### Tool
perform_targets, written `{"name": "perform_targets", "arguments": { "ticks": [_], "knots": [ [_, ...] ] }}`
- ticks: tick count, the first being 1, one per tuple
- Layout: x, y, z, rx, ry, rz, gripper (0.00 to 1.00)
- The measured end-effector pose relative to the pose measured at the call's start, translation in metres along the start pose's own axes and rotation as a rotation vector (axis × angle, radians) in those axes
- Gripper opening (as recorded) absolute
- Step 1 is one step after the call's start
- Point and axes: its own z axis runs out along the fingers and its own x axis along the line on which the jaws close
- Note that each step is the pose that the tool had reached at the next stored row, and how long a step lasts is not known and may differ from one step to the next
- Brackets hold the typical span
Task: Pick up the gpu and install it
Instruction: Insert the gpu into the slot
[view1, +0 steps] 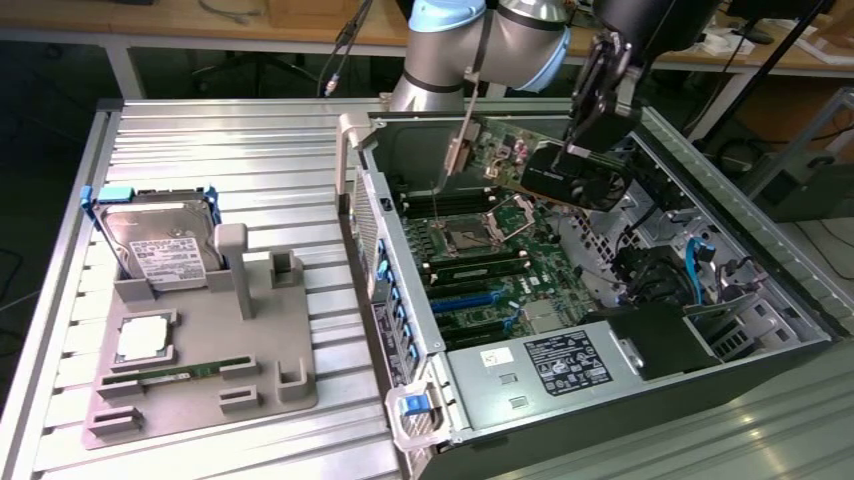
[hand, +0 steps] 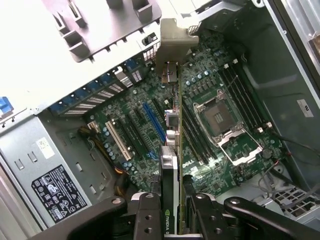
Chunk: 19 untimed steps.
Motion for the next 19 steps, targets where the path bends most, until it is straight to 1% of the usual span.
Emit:
{"name": "perform_targets", "arguments": {
  "ticks": [19],
  "knots": [
    [0.0000,0.0000,0.0000,-0.0013,0.0035,-0.166,0.27]
  ]
}}
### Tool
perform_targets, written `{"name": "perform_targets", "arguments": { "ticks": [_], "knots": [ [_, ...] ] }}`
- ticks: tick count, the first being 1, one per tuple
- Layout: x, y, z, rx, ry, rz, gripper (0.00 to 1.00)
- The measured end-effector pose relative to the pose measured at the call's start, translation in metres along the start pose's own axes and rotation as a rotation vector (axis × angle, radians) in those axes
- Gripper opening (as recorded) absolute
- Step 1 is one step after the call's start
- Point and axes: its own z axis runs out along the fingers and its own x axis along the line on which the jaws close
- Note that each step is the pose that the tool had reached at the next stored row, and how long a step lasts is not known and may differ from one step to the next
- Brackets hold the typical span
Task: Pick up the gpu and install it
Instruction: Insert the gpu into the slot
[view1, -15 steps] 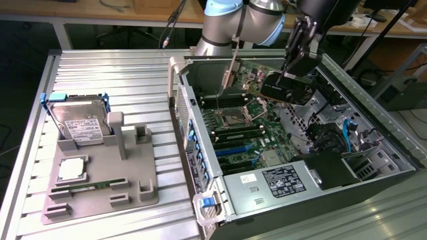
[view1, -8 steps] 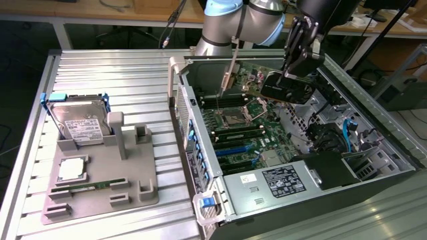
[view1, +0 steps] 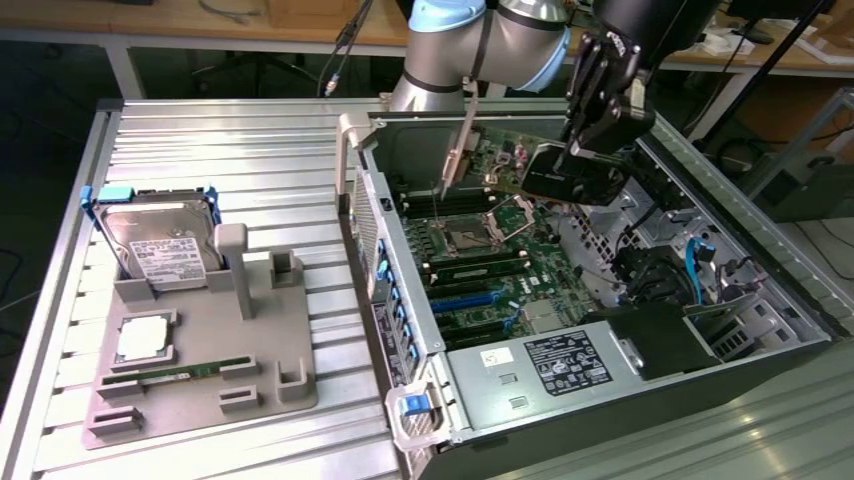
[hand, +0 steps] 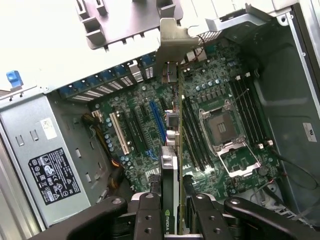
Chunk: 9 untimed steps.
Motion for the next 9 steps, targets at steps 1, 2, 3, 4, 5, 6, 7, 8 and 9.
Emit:
{"name": "perform_targets", "arguments": {
  "ticks": [1,2,3,4,5,6,7,8,9],
  "knots": [
    [0.0000,0.0000,0.0000,-0.0001,0.0002,-0.008,0.27],
    [0.0000,0.0000,0.0000,-0.0002,0.0005,-0.022,0.27],
    [0.0000,0.0000,0.0000,-0.0002,0.0006,-0.029,0.27],
    [0.0000,0.0000,0.0000,-0.0003,0.0007,-0.036,0.27],
    [0.0000,0.0000,0.0000,-0.0003,0.0009,-0.041,0.27],
    [0.0000,0.0000,0.0000,-0.0003,0.0010,-0.044,0.27],
    [0.0000,0.0000,0.0000,-0.0004,0.0010,-0.046,0.27],
    [0.0000,0.0000,0.0000,-0.0004,0.0010,-0.048,0.27],
    [0.0000,0.0000,0.0000,-0.0003,0.0010,-0.048,0.27]
  ]
}}
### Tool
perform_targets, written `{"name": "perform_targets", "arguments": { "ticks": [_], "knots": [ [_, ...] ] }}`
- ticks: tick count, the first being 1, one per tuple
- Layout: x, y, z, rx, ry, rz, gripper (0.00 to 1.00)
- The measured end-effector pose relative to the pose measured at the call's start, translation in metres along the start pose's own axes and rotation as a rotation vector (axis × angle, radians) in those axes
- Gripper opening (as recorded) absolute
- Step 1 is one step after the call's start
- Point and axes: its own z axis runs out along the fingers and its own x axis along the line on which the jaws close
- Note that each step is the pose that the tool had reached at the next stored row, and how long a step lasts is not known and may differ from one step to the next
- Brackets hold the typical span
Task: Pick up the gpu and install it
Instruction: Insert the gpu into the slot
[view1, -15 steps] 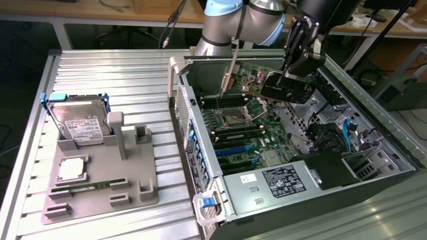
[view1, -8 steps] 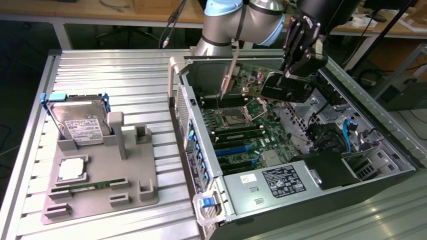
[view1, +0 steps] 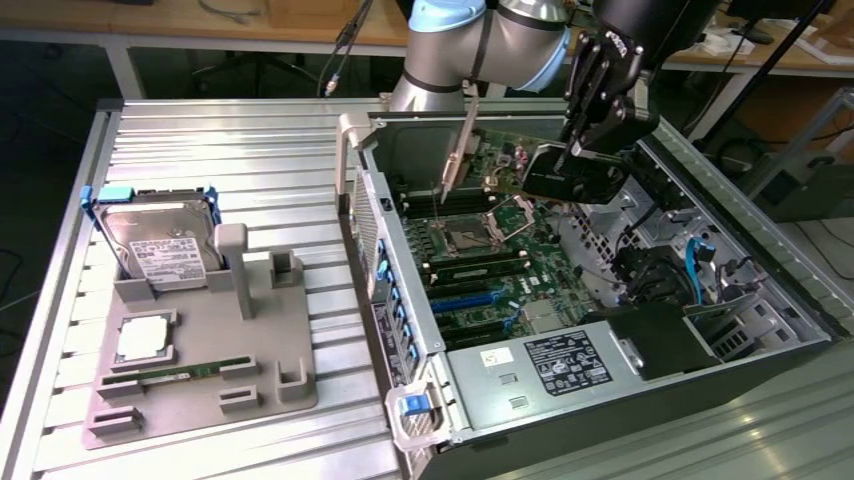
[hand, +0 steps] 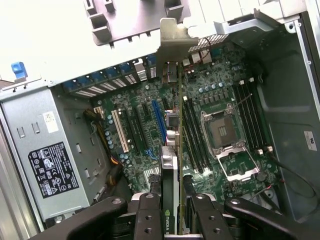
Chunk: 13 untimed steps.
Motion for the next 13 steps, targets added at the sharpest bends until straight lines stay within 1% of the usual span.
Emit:
{"name": "perform_targets", "arguments": {
  "ticks": [8,13],
  "knots": [
    [0.0000,0.0000,0.0000,0.0000,0.0001,-0.003,0.27],
    [0.0000,0.0000,0.0000,-0.0005,0.0012,-0.062,0.27]
  ]
}}
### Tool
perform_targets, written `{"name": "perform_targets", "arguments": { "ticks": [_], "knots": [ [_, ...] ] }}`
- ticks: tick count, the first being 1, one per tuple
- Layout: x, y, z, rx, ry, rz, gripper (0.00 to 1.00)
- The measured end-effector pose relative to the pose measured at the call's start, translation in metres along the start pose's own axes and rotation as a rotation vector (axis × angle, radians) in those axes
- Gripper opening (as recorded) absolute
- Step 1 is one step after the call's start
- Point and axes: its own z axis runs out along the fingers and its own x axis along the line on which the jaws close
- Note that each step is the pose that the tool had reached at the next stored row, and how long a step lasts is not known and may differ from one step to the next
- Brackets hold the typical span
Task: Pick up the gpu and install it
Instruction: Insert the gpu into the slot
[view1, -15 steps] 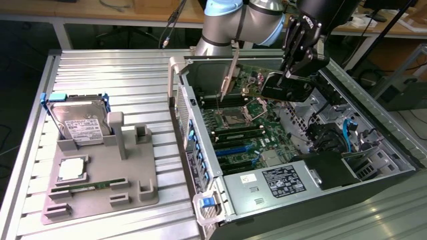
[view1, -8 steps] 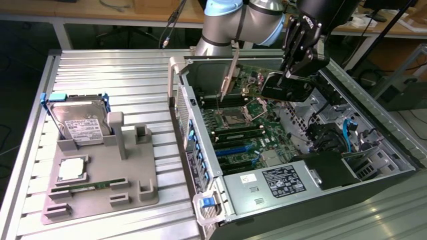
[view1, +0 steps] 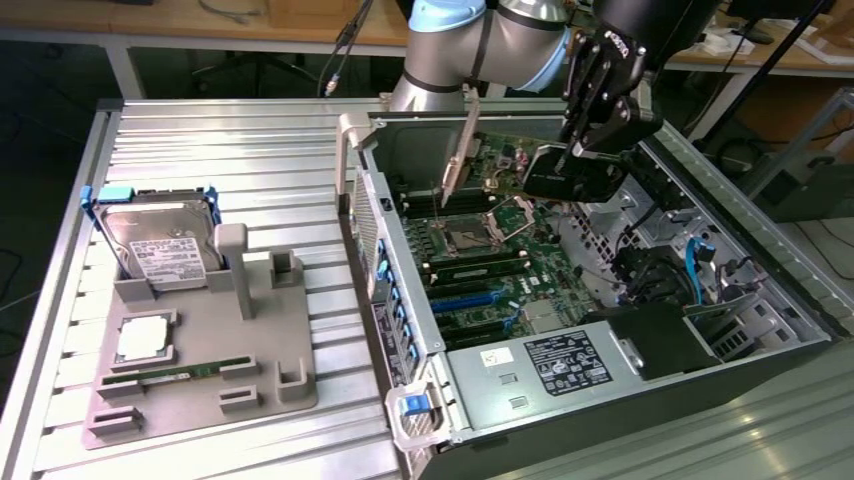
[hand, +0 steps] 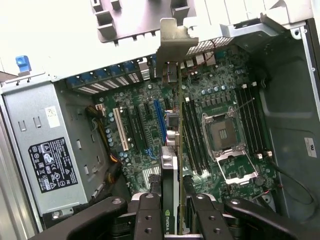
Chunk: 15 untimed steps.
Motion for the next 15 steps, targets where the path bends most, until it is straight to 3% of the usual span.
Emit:
{"name": "perform_targets", "arguments": {
  "ticks": [12,15],
  "knots": [
    [0.0000,0.0000,0.0000,-0.0012,0.0033,-0.158,0.27],
    [0.0000,0.0000,0.0000,-0.0013,0.0034,-0.165,0.27]
  ]
}}
